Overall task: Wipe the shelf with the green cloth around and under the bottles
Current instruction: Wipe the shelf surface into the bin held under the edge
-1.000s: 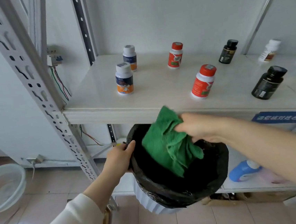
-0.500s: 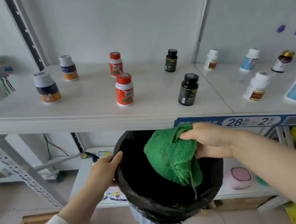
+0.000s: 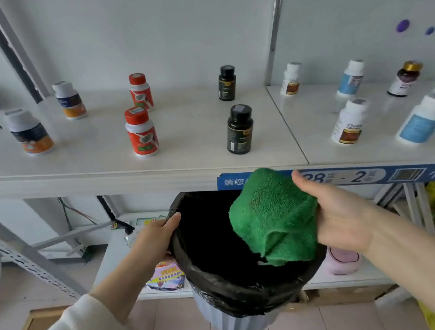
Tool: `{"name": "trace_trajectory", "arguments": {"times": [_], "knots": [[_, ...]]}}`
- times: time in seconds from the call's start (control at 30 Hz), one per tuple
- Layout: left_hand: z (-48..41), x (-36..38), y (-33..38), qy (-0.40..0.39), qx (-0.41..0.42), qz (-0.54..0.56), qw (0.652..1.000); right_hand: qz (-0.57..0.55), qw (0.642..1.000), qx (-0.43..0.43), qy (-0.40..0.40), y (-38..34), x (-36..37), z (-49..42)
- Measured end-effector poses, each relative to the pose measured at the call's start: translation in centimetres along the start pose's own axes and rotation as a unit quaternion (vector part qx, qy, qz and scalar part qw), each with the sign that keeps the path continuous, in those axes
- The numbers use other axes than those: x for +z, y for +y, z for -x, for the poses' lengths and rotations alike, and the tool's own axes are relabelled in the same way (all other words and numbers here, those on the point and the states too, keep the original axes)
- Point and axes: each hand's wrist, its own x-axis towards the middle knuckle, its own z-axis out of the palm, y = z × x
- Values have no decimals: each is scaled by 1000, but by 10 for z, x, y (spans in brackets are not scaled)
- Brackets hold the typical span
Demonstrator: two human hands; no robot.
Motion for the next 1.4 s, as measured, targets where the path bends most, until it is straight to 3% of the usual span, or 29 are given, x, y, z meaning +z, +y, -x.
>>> {"name": "trace_trajectory", "arguments": {"times": [0.13,0.27,0.33,0.4,0.47,0.5,0.7,0.83,1.1,1.4], "knots": [[-14,-14,1,-6,1,-1,1000,28,997,-41,-67,-47,12,6],[-28,-27,2,-9,-1,-7,1000,125,957,-138,-222,-119,10,-10],[-34,-33,5,-8,-5,-6,1000,140,959,-154,-193,-135,18,-14],[-39,-38,7,0,-6,1,1000,205,962,-174,-50,-170,48,-19],[-44,-40,9,9,-6,15,1000,244,929,-267,84,-190,66,-34],[-47,-40,9,11,-5,18,1000,269,918,-274,104,-198,69,-48],[-52,-39,8,15,-12,22,1000,410,893,-103,156,-194,70,-160],[-54,-41,9,22,-18,8,1000,480,870,-4,107,-168,73,-210],[-58,-42,8,35,-47,6,998,562,827,27,15,-169,121,-255],[-56,-40,15,37,-43,7,998,714,700,5,8,-150,161,-259]]}}
